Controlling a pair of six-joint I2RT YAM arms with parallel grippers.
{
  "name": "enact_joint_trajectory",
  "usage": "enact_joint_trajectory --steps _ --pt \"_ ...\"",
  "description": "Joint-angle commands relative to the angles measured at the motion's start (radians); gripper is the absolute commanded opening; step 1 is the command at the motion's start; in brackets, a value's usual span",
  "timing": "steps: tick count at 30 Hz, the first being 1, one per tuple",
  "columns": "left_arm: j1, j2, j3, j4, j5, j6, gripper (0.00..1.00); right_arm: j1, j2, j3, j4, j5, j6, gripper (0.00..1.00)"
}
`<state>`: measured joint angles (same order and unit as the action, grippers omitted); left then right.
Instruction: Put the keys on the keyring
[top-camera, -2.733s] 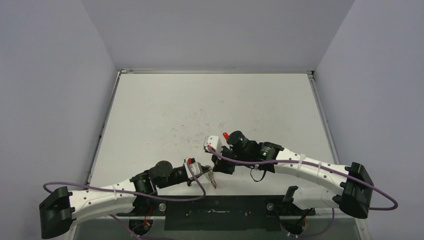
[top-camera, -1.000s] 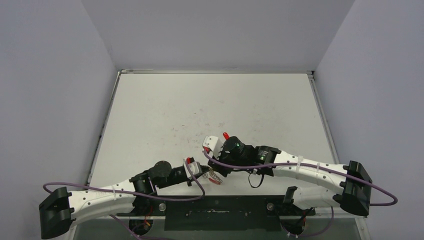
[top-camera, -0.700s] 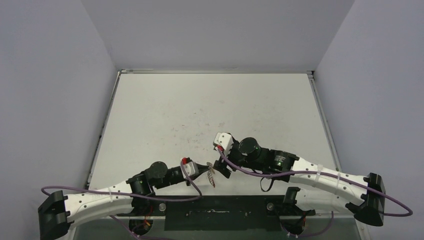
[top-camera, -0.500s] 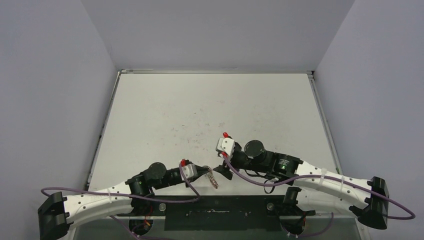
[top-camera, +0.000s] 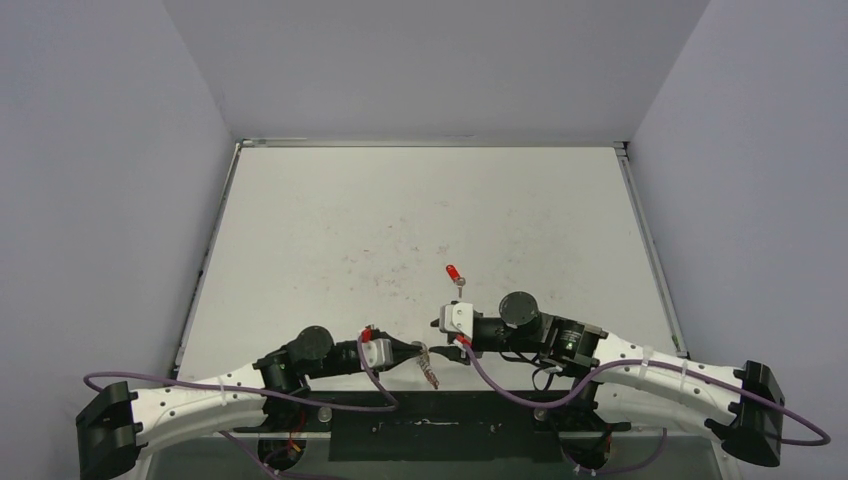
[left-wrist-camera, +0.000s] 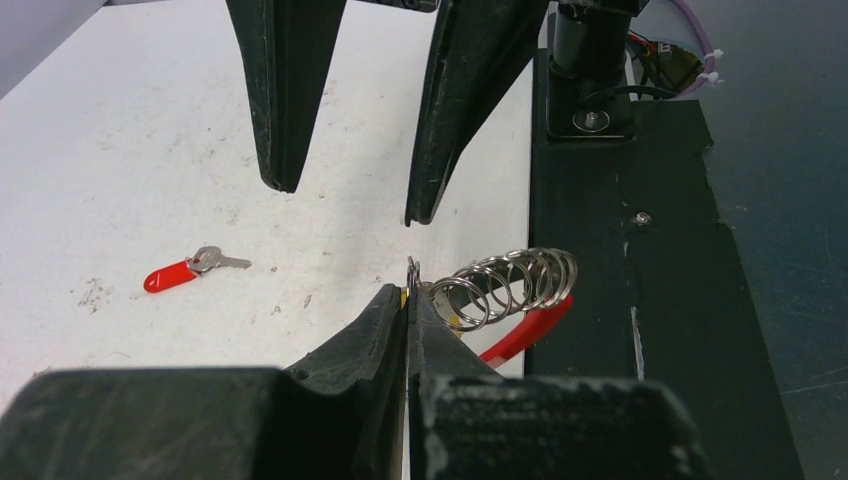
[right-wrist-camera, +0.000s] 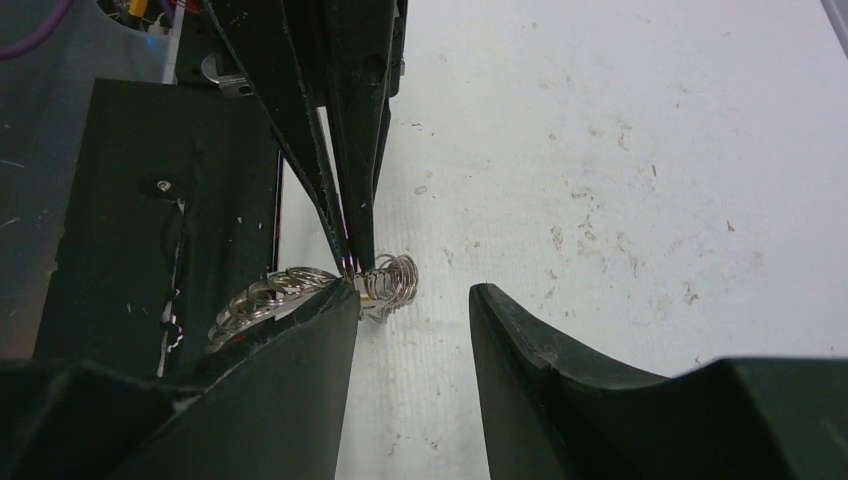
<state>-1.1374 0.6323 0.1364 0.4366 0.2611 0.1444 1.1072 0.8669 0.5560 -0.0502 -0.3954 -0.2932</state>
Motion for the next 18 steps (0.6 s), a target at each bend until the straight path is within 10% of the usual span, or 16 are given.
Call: enact_joint_trajectory --steps 1,18 --pt "-0.004 0.001 0.018 0.097 0.036 0.016 0.00 -0.010 -0.011 -0.021 0.115 -0.086 -0.032 0.41" --pt "-0.004 0.001 0.017 0.107 0.018 0.015 0.00 -0.014 0.081 -0.022 0.116 -0.173 -0.044 0.30"
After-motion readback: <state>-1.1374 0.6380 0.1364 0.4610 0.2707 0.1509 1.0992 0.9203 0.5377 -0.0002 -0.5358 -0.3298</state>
